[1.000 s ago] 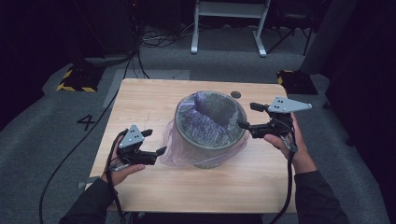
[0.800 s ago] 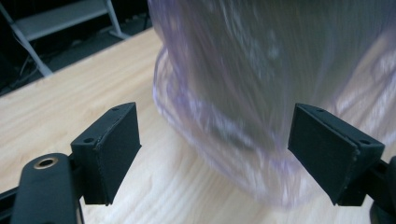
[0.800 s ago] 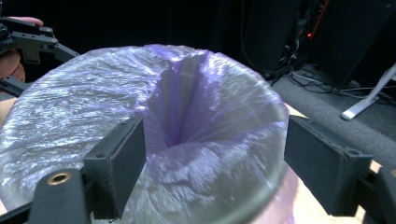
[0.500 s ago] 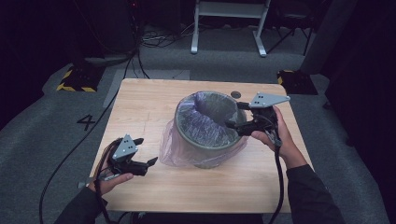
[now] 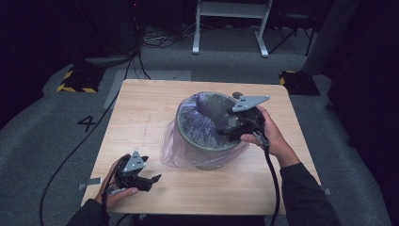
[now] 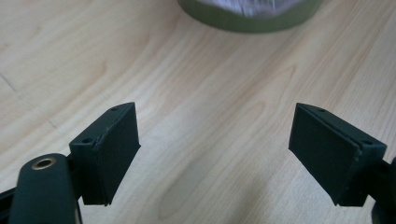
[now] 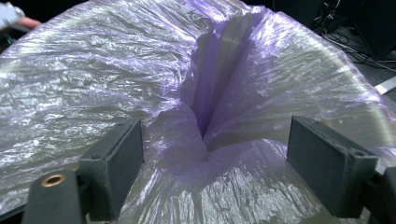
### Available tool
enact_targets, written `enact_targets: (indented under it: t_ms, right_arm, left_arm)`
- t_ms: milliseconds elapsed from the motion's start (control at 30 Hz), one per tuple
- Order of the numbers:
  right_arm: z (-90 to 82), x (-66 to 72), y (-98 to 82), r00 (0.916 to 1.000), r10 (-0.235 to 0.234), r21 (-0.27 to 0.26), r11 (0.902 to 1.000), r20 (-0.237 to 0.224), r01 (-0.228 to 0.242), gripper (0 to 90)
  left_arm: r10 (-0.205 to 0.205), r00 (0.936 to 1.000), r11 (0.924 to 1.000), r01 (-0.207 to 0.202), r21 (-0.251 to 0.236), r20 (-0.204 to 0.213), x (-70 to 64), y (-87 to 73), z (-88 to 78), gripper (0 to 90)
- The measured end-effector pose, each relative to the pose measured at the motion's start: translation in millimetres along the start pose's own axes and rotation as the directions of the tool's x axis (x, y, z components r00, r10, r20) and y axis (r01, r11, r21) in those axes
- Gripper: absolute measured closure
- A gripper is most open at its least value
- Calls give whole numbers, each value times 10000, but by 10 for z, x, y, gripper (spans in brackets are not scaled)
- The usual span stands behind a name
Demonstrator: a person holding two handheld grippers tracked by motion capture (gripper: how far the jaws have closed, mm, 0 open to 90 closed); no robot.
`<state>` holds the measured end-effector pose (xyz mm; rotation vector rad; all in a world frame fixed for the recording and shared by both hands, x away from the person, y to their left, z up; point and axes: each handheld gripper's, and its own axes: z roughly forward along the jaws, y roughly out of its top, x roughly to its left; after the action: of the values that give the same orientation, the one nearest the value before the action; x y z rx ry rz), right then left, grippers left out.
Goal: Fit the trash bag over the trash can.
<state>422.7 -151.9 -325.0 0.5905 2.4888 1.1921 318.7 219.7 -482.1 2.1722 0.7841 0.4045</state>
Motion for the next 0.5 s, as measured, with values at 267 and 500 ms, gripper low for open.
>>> enact_targets:
  t_ms: [267,500]
  right_arm:
    - [95,10,68,9999,-114,363,9993,43,112,192]
    - [155,25,117,9995,-315,1375,9900,-29,316,192]
  left_arm:
    - [192,9998,9972,-197,728,78,-30,-79,179,156]
    - [-148,9991,9972,117,738,407,19,-92,231,152]
